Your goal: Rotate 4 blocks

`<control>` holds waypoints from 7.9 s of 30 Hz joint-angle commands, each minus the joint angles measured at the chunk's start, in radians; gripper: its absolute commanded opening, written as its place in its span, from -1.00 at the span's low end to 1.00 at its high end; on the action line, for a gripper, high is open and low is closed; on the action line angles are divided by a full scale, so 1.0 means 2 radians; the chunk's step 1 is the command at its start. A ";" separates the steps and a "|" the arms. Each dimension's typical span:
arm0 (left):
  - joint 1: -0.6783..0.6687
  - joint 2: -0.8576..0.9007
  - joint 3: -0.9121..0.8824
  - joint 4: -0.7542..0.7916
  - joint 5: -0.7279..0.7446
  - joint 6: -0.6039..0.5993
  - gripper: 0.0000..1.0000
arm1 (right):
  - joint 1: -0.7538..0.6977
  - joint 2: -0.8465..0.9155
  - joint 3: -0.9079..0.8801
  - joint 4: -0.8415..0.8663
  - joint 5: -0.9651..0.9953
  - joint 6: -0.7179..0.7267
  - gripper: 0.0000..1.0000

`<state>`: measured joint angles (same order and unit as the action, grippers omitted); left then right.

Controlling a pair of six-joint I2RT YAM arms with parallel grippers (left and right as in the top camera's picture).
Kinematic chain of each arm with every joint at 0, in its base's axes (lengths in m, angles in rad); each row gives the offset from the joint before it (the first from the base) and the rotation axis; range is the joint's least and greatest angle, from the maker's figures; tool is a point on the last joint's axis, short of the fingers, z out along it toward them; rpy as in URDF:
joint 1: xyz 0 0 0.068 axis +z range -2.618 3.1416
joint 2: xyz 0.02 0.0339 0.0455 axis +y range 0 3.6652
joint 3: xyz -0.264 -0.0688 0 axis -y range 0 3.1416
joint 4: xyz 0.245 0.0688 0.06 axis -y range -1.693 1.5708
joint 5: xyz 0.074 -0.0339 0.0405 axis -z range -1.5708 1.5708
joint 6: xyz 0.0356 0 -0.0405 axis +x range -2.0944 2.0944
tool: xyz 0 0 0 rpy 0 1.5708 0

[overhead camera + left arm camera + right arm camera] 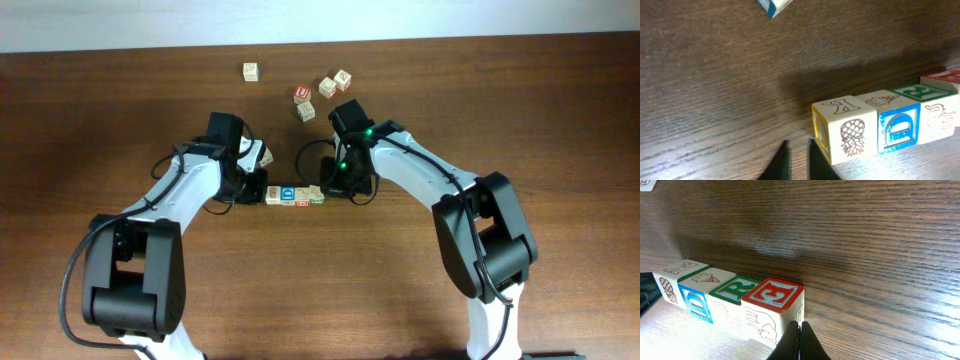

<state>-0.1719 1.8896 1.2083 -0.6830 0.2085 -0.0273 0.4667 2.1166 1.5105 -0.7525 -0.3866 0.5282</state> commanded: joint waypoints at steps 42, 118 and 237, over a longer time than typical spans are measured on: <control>-0.013 0.005 -0.009 0.022 0.051 -0.001 -1.00 | 0.028 -0.006 0.000 0.045 -0.083 -0.057 -0.91; -0.031 0.005 0.033 0.014 -0.038 -0.016 -1.00 | -0.041 -0.105 -0.093 -0.130 0.030 -0.037 -0.91; -0.031 0.005 0.033 0.006 -0.014 -0.016 -1.00 | -0.043 -0.039 -0.039 -0.008 0.015 -0.058 -0.89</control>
<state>-0.2356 1.9018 1.2606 -0.6689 0.1608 -0.0708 0.3397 2.0335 1.4319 -0.7872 -0.3183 0.3260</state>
